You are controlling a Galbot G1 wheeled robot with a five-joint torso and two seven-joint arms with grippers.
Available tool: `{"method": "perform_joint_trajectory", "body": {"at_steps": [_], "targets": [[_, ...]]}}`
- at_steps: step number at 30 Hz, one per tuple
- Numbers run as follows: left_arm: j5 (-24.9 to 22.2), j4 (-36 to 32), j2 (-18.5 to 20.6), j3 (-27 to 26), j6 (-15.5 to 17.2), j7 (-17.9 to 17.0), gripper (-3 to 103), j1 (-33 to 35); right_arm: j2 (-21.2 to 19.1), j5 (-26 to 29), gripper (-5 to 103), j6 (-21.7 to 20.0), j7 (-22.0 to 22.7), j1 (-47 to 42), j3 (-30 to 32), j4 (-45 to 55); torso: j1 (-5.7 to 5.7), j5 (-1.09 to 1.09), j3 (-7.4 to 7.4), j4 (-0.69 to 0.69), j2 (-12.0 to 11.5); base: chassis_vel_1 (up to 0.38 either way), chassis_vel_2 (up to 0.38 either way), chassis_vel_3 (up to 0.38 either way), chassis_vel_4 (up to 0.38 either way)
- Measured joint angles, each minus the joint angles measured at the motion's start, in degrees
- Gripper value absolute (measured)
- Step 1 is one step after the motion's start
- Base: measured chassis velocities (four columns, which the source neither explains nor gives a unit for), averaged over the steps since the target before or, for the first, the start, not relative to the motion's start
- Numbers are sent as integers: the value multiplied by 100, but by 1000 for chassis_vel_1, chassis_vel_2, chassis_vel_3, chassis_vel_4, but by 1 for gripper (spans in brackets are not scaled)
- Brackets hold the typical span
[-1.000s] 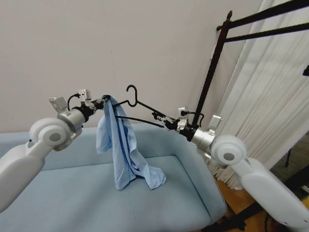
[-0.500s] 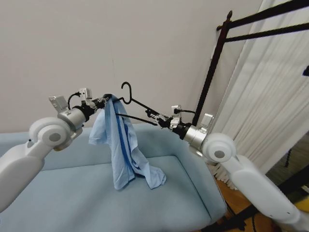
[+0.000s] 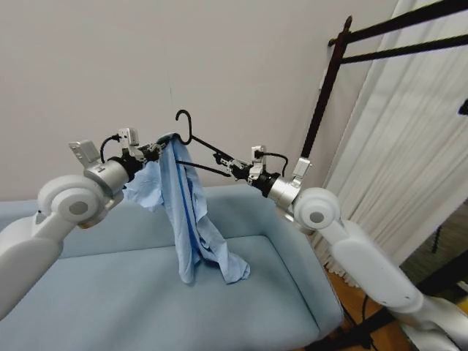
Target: Pick up the clothes from the sofa and hang them on the clothes hanger.
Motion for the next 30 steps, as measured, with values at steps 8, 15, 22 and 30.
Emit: {"method": "perform_joint_trajectory", "body": {"at_steps": [8, 15, 22, 30], "targets": [[3, 2, -70, 10, -2, 7, 0, -62, 97, -88, 1, 26, 13, 33, -94, -110, 0, -1, 0, 1, 0, 0, 0, 0, 0], [1, -71, -21, -71, -23, 12, 0, -15, 186, -201, 1, 90, 13, 38, -121, -281, 0, 0, 0, 1, 0, 0, 0, 0, 0], [13, -198, -17, -127, -48, 16, 0, 183, 217, -72, 1, 106, 71, 188, 102, -364, 0, 0, 0, 1, 0, 0, 0, 0, 0], [86, -295, -105, -130, -63, -3, 0, 359, 59, 100, 1, 103, 99, 230, 286, -260, 0, 0, 0, 0, 0, 0, 0, 0, 0]]}}
